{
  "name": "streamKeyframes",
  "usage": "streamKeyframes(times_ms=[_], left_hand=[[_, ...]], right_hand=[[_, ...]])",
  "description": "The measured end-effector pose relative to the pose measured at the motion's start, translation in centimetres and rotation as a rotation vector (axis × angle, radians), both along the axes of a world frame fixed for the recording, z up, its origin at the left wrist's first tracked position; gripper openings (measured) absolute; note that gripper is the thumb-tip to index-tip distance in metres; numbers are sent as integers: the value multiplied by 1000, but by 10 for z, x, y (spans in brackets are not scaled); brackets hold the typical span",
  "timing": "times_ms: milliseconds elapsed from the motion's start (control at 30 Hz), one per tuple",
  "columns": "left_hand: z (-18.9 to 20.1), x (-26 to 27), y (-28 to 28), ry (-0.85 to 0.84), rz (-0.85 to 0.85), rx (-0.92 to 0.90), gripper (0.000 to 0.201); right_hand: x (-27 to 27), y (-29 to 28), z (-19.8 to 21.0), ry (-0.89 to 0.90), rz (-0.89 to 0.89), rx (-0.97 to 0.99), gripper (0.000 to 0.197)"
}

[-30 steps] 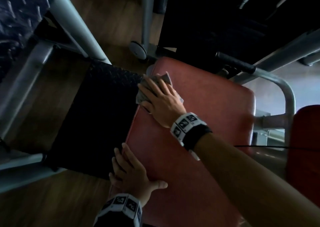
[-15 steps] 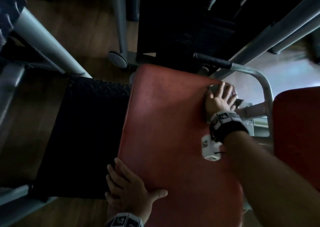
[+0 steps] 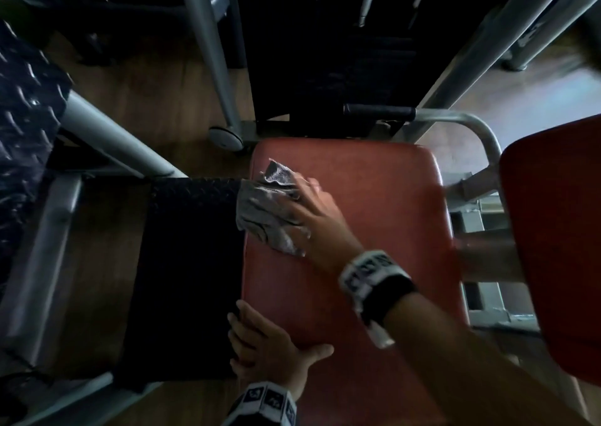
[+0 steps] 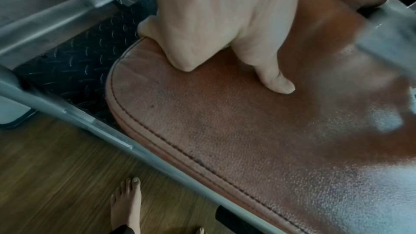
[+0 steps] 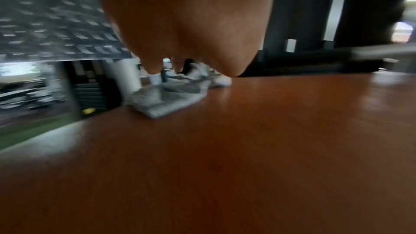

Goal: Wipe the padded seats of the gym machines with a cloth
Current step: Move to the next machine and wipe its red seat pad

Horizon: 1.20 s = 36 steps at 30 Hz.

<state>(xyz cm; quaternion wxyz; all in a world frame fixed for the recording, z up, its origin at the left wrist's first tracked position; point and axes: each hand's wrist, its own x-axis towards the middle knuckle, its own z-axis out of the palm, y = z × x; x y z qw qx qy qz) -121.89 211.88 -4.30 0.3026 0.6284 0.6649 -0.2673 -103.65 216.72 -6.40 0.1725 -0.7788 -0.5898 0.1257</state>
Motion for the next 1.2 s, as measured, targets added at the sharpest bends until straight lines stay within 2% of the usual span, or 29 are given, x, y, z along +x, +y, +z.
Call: streamKeyframes(times_ms=[67, 167, 233, 500, 600, 700, 800, 900, 967, 1033, 1133, 1200], left_hand=[[0, -3, 0, -14, -17, 2, 173], [0, -5, 0, -69, -3, 7, 173], [1, -6, -1, -87, -6, 23, 173], [3, -9, -7, -126, -31, 70, 168], [1, -12, -10, -158, -32, 102, 167], [2, -12, -12, -162, -41, 112, 166], [1, -11, -12, -150, -47, 137, 166], [-1, -13, -12, -168, -37, 136, 167], [-2, -15, -13, -185, -20, 123, 167], [-3, -14, -11, -191, 0, 95, 167], [-5, -11, -6, -197, 68, 11, 169], [-3, -8, 0, -221, 159, -41, 166]], right_hand=[[31, -56, -8, 2, -327, -35, 56], [61, -144, -13, 176, -888, -199, 73], [65, -177, -14, 275, -1087, -266, 73], [62, -180, -21, 339, -1136, -439, 68], [79, -168, -26, 458, -1144, -423, 75], [86, -156, -33, 475, -1335, -306, 83], [85, -154, -36, 537, -1250, -372, 83], [79, -154, -43, 418, -1314, -402, 104], [77, -155, -54, 342, -1286, -450, 90], [78, -154, -52, 294, -1264, -481, 86], [81, -151, -40, 450, -1216, -498, 87], [79, -151, -35, 416, -1304, -419, 89]])
